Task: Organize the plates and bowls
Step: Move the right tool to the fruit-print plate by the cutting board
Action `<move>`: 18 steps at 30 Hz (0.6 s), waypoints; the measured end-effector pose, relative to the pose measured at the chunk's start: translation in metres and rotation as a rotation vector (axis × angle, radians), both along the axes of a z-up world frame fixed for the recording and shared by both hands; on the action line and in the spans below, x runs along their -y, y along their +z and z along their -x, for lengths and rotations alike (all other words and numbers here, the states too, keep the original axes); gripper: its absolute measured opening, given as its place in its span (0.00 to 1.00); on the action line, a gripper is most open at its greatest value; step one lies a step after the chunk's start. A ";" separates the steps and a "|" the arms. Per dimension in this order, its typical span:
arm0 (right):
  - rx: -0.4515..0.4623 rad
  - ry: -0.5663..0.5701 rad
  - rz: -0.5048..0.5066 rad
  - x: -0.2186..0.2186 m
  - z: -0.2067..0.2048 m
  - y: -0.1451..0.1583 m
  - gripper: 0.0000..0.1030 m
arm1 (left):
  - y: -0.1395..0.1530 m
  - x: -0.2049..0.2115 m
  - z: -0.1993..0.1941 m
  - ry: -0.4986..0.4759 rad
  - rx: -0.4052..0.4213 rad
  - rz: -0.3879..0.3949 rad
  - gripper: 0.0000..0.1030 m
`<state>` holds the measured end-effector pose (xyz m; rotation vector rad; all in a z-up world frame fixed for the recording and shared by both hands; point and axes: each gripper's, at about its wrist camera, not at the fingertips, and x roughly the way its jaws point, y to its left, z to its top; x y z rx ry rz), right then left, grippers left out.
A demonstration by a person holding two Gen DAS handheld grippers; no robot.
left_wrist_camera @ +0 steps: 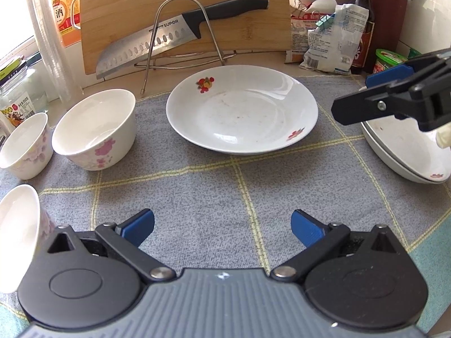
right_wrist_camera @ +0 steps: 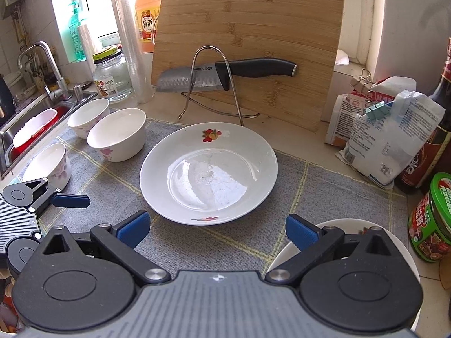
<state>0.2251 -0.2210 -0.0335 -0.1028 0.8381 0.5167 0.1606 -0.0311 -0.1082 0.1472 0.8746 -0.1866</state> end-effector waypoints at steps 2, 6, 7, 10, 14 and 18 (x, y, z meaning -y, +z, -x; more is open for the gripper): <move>-0.006 0.009 -0.001 -0.001 -0.005 -0.001 1.00 | -0.003 0.001 -0.005 -0.004 -0.003 0.002 0.99; -0.011 0.009 0.022 -0.005 -0.016 -0.004 1.00 | -0.009 0.000 -0.018 -0.025 0.004 0.023 0.99; -0.017 0.004 0.031 -0.006 -0.019 -0.004 1.00 | -0.010 0.001 -0.021 -0.028 0.005 0.027 0.99; -0.021 0.010 0.050 -0.008 -0.027 -0.002 1.00 | -0.016 0.004 -0.030 -0.046 0.002 0.038 0.99; -0.039 0.007 0.064 -0.010 -0.041 -0.004 1.00 | -0.021 0.007 -0.038 -0.072 0.015 0.044 0.99; -0.055 0.007 0.075 -0.011 -0.053 -0.010 1.00 | -0.022 0.009 -0.043 -0.091 0.033 0.048 0.99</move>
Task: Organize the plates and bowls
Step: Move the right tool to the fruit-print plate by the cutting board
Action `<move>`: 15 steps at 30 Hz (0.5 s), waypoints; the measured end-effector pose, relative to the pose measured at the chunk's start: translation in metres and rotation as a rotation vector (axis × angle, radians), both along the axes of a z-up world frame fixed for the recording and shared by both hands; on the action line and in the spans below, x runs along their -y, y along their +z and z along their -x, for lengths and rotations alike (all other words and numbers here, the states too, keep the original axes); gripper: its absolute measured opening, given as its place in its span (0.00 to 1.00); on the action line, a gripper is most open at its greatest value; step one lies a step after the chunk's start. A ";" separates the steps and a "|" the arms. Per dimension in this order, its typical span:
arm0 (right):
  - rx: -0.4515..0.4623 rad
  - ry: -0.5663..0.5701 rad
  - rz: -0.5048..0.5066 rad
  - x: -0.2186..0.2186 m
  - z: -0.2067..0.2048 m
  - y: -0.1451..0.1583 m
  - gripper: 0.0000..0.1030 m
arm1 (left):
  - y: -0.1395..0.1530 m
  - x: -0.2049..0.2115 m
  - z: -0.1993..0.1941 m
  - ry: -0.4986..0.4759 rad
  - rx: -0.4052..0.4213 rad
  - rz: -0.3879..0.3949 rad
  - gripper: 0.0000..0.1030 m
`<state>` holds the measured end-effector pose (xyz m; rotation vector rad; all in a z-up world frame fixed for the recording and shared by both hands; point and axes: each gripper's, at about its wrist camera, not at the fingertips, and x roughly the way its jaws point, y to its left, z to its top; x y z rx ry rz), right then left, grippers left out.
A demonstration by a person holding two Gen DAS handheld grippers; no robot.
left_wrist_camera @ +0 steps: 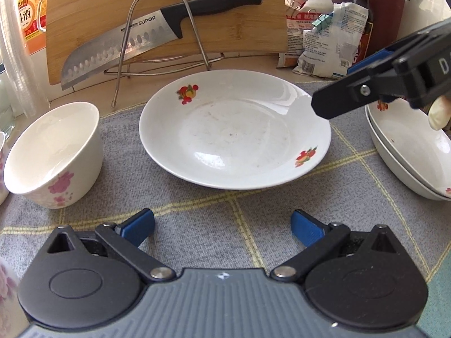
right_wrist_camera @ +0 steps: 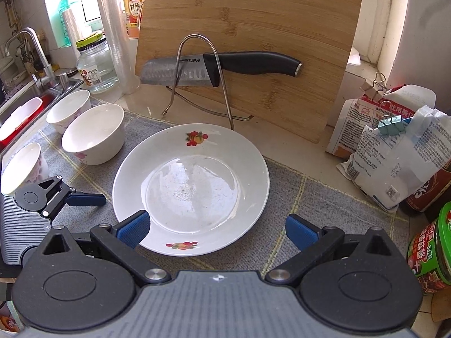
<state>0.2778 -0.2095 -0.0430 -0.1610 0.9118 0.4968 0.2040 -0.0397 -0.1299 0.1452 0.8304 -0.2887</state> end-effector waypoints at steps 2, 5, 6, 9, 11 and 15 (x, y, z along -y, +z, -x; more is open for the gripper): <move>-0.025 -0.003 -0.006 0.000 -0.007 -0.005 1.00 | -0.001 0.000 -0.003 -0.012 0.007 0.003 0.99; -0.053 0.001 -0.020 0.001 -0.016 -0.009 1.00 | -0.001 0.000 -0.008 -0.032 0.011 0.005 0.99; -0.055 0.003 -0.017 0.001 -0.019 -0.010 1.00 | -0.001 -0.001 -0.010 -0.042 0.012 0.005 0.99; -0.063 0.017 -0.004 -0.002 -0.027 -0.012 1.00 | -0.002 0.000 -0.015 -0.060 0.016 0.005 1.00; -0.069 0.032 0.002 -0.004 -0.032 -0.013 1.00 | -0.002 0.000 -0.017 -0.063 0.022 0.007 1.00; -0.086 0.049 0.017 -0.006 -0.045 -0.018 1.00 | -0.003 0.000 -0.021 -0.058 0.031 0.011 1.00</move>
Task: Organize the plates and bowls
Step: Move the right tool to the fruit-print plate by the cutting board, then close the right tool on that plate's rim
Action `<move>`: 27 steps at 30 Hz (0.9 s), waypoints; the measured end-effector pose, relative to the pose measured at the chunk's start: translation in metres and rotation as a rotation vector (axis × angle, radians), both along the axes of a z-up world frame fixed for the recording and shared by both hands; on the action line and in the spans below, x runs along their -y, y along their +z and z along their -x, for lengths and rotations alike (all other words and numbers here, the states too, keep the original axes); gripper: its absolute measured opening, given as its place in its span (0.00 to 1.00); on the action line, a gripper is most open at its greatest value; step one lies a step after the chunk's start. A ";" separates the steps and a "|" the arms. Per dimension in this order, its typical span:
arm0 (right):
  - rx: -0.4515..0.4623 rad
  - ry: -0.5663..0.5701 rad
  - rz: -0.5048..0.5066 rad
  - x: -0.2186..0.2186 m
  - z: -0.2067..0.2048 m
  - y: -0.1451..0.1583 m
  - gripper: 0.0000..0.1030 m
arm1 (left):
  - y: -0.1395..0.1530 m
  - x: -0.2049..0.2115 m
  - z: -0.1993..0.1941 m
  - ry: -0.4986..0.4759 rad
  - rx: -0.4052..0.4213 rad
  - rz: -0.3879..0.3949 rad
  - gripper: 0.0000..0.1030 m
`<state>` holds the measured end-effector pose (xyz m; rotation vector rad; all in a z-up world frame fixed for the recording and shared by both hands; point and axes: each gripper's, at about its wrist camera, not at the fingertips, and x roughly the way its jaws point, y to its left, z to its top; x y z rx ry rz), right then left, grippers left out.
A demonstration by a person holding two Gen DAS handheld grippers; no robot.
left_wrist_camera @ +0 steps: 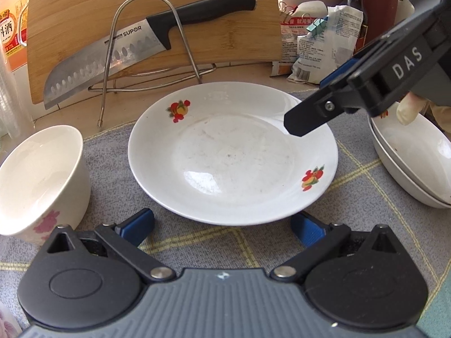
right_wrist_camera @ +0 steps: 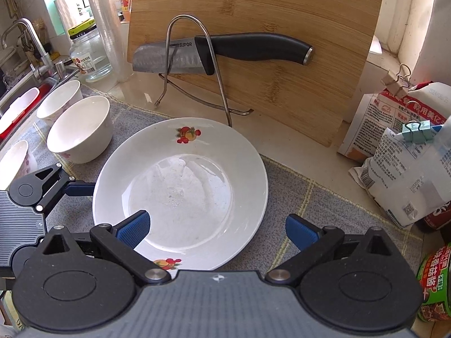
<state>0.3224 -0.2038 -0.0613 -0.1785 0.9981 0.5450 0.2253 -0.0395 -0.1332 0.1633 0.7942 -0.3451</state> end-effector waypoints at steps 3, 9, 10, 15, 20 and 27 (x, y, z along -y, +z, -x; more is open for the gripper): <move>-0.026 0.006 -0.004 0.000 -0.012 -0.006 1.00 | -0.001 -0.001 -0.002 -0.002 0.010 0.004 1.00; -0.066 0.048 0.000 -0.005 -0.033 -0.015 1.00 | -0.003 -0.002 -0.005 -0.011 0.022 0.008 1.00; -0.073 0.054 0.002 -0.006 -0.036 -0.017 1.00 | -0.004 -0.002 -0.005 -0.012 0.024 0.009 1.00; -0.114 0.094 -0.005 -0.011 -0.048 -0.025 1.00 | -0.004 -0.002 -0.006 -0.014 0.023 0.009 1.00; -0.144 0.116 -0.027 -0.014 -0.056 -0.032 1.00 | -0.004 -0.003 -0.004 -0.024 0.032 0.011 1.00; -0.153 0.145 -0.046 -0.020 -0.065 -0.037 1.00 | -0.006 -0.007 0.000 -0.049 0.053 0.020 1.00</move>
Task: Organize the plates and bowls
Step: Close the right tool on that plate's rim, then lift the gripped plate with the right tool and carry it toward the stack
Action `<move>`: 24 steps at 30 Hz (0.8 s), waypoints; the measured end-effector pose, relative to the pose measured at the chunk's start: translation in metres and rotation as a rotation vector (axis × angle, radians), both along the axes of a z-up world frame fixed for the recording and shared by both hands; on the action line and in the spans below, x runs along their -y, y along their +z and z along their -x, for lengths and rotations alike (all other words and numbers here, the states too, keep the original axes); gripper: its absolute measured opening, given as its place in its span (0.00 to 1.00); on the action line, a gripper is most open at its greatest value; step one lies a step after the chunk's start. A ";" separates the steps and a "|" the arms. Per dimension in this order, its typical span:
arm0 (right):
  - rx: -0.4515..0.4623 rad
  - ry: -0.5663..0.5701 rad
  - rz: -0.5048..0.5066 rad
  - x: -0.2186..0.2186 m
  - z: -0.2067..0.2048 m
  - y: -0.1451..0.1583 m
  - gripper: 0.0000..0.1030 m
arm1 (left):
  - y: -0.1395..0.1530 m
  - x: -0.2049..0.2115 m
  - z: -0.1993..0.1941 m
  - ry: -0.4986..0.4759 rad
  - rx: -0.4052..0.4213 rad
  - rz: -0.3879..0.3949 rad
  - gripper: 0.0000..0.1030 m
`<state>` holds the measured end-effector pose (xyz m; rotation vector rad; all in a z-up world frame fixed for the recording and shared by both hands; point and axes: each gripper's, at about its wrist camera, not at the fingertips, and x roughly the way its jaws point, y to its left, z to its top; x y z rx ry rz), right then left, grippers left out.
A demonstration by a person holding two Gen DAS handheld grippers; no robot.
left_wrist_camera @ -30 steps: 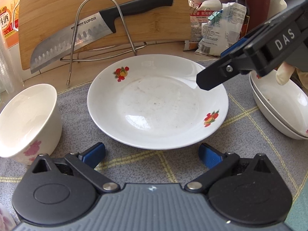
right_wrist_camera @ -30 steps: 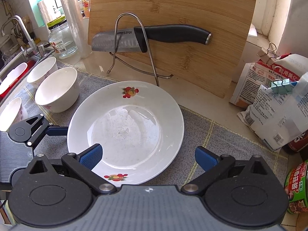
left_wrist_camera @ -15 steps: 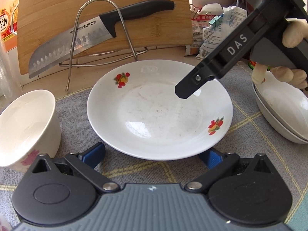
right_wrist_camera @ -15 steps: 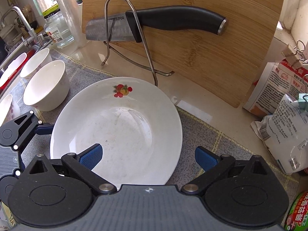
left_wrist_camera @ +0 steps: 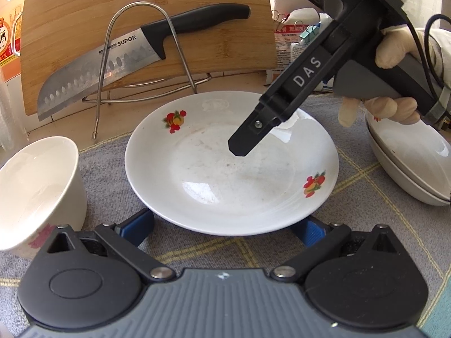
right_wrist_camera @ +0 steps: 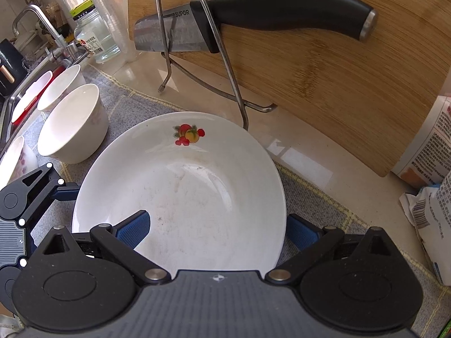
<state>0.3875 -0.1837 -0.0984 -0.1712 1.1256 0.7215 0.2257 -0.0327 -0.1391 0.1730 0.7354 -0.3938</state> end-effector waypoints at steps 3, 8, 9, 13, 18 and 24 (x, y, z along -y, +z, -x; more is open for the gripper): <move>-0.001 0.012 -0.016 -0.003 -0.004 0.000 1.00 | 0.000 0.000 0.000 -0.007 0.002 0.000 1.00; -0.002 0.027 -0.040 -0.006 -0.011 -0.001 1.00 | -0.001 -0.001 -0.002 -0.013 0.002 0.000 1.00; -0.004 0.030 -0.045 -0.006 -0.012 -0.001 1.00 | -0.001 -0.001 -0.002 -0.015 0.002 -0.001 1.00; -0.019 0.035 -0.069 -0.004 -0.017 0.000 1.00 | 0.000 -0.001 -0.004 -0.028 0.000 -0.004 1.00; -0.032 0.037 -0.096 -0.001 -0.020 0.000 1.00 | 0.000 -0.002 -0.006 -0.046 -0.001 -0.006 1.00; -0.052 0.044 -0.127 0.001 -0.023 0.001 1.00 | -0.002 -0.003 -0.006 -0.054 0.007 -0.002 1.00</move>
